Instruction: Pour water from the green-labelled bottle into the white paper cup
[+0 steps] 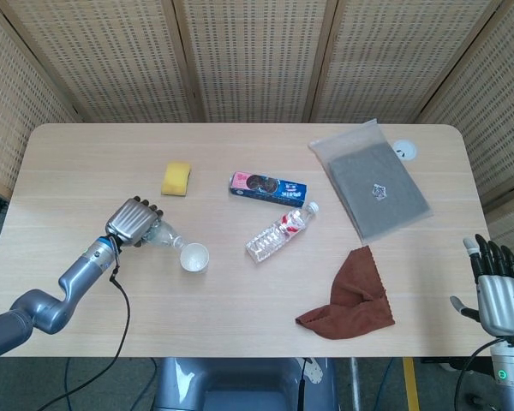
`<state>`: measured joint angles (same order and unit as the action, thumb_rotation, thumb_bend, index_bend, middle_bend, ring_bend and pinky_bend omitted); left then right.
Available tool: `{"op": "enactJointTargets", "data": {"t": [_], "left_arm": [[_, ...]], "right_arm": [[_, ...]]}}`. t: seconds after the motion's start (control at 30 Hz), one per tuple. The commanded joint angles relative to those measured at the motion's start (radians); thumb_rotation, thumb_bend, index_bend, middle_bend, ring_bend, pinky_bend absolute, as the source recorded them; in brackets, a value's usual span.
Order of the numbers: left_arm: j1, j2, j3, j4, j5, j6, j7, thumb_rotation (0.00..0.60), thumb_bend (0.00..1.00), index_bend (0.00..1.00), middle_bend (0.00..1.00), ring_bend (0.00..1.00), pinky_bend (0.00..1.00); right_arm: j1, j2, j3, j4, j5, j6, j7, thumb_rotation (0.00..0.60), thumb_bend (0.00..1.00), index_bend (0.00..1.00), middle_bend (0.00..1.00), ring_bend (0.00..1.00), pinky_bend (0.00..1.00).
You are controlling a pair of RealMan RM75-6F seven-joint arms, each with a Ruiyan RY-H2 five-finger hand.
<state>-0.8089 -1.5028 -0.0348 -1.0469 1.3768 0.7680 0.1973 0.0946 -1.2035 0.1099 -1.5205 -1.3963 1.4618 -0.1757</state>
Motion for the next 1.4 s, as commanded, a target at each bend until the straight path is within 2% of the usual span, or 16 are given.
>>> {"op": "enactJointTargets", "data": {"t": [0.03, 0.1, 0.2, 0.43, 0.67, 0.9, 1.03, 1.23, 1.33, 1.4], "left_arm": [[0.008, 0.008, -0.002, 0.005, 0.013, 0.004, -0.077, 0.600, 0.47, 0.65, 0.47, 0.37, 0.43], [0.013, 0.015, -0.005, -0.002, 0.014, 0.007, -0.126, 0.600, 0.47, 0.65, 0.48, 0.37, 0.43], [0.035, 0.041, -0.016, -0.042, 0.017, 0.026, -0.280, 0.600, 0.47, 0.65, 0.48, 0.37, 0.43], [0.082, 0.089, -0.001, -0.072, 0.061, 0.071, -0.586, 0.600, 0.47, 0.65, 0.48, 0.37, 0.43], [0.117, 0.097, 0.009, -0.030, 0.088, 0.096, -0.890, 0.600, 0.46, 0.65, 0.48, 0.37, 0.43], [0.145, 0.057, 0.035, 0.048, 0.140, 0.136, -1.214, 0.600, 0.44, 0.65, 0.48, 0.37, 0.39], [0.158, 0.002, 0.044, 0.124, 0.166, 0.179, -1.319, 0.600, 0.44, 0.65, 0.48, 0.37, 0.39], [0.191, -0.099, 0.044, 0.242, 0.179, 0.264, -1.374, 0.600, 0.42, 0.65, 0.48, 0.37, 0.39], [0.212, -0.184, 0.030, 0.338, 0.174, 0.324, -1.384, 0.600, 0.42, 0.65, 0.48, 0.37, 0.39], [0.216, -0.229, 0.037, 0.395, 0.177, 0.322, -1.385, 0.600, 0.41, 0.65, 0.48, 0.37, 0.39]], "right_arm": [[0.001, -0.001, 0.000, 0.001, 0.001, -0.002, -0.002, 0.600, 0.00, 0.00, 0.00, 0.00, 0.00], [0.001, -0.001, -0.001, 0.000, 0.000, -0.002, -0.002, 0.600, 0.00, 0.00, 0.00, 0.00, 0.00], [0.000, 0.000, -0.001, -0.001, 0.000, -0.001, 0.000, 0.600, 0.00, 0.00, 0.00, 0.00, 0.00], [-0.001, 0.002, -0.001, -0.002, -0.001, 0.001, 0.005, 0.600, 0.00, 0.00, 0.00, 0.00, 0.00], [0.000, 0.000, -0.005, -0.005, -0.011, 0.003, -0.004, 0.600, 0.00, 0.00, 0.00, 0.00, 0.00], [0.004, -0.007, -0.005, -0.003, -0.007, -0.002, -0.019, 0.600, 0.00, 0.00, 0.00, 0.00, 0.00], [0.006, -0.011, -0.004, 0.000, -0.002, -0.007, -0.029, 0.600, 0.00, 0.00, 0.00, 0.00, 0.00], [0.009, -0.018, -0.003, 0.007, 0.009, -0.016, -0.038, 0.600, 0.00, 0.00, 0.00, 0.00, 0.00], [0.012, -0.022, -0.002, 0.013, 0.016, -0.025, -0.042, 0.600, 0.00, 0.00, 0.00, 0.00, 0.00], [0.013, -0.024, -0.001, 0.017, 0.020, -0.028, -0.043, 0.600, 0.00, 0.00, 0.00, 0.00, 0.00]]}}
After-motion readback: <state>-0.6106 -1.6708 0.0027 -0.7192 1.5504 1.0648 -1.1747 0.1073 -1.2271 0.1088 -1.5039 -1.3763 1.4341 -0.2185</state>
